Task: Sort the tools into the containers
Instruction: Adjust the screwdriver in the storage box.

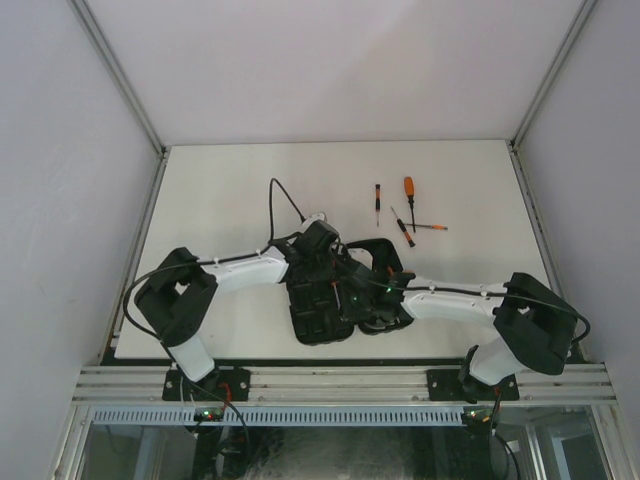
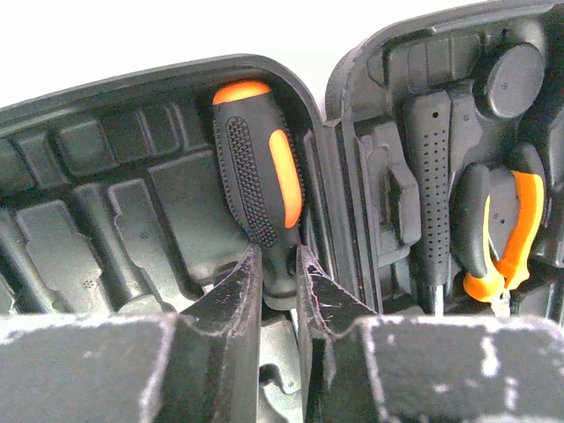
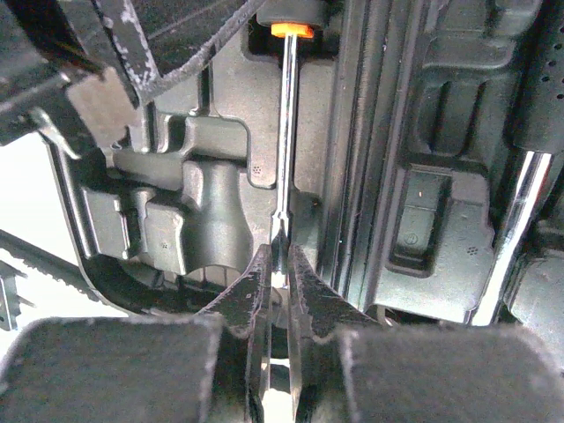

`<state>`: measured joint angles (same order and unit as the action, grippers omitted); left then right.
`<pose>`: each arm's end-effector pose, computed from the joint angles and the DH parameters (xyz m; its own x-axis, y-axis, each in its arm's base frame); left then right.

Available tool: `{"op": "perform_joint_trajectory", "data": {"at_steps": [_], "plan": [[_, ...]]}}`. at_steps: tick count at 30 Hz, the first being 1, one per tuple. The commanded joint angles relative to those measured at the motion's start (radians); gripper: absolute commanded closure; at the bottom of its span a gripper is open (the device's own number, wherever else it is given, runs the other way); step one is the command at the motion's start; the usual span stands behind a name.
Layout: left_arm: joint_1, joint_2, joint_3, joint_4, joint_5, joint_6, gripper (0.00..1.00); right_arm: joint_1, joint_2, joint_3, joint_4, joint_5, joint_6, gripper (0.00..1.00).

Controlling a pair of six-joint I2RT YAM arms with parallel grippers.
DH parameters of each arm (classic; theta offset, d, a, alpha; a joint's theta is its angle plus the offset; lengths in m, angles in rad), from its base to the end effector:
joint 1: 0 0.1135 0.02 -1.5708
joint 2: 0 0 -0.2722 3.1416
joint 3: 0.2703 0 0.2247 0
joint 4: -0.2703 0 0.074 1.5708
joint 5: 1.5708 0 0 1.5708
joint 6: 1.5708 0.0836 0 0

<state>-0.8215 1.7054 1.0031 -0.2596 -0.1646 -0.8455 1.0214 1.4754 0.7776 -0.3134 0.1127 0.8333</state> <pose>0.2485 -0.2470 0.1608 -0.8633 -0.1557 -0.4800 0.0187 0.9407 -0.3388 0.1552 0.2355 0.1582 -0.9017 -0.0643 -0.4275 -0.2213 0.9181 0.3288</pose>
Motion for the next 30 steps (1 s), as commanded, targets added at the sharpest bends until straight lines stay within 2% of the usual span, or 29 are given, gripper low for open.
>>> {"op": "perform_joint_trajectory", "data": {"at_steps": [1, 17, 30], "plan": [[0.001, 0.077, 0.009, -0.104, -0.003, 0.044, 0.92, 0.001, 0.041, 0.029, -0.043, 0.025, 0.020, 1.00], [0.001, 0.110, 0.015, -0.145, -0.014, 0.080, 0.95, -0.006, 0.206, 0.052, -0.103, -0.040, 0.044, 1.00], [0.001, 0.115, -0.001, -0.139, -0.020, 0.083, 0.96, 0.009, 0.283, 0.052, -0.171, 0.009, 0.078, 1.00]]}}
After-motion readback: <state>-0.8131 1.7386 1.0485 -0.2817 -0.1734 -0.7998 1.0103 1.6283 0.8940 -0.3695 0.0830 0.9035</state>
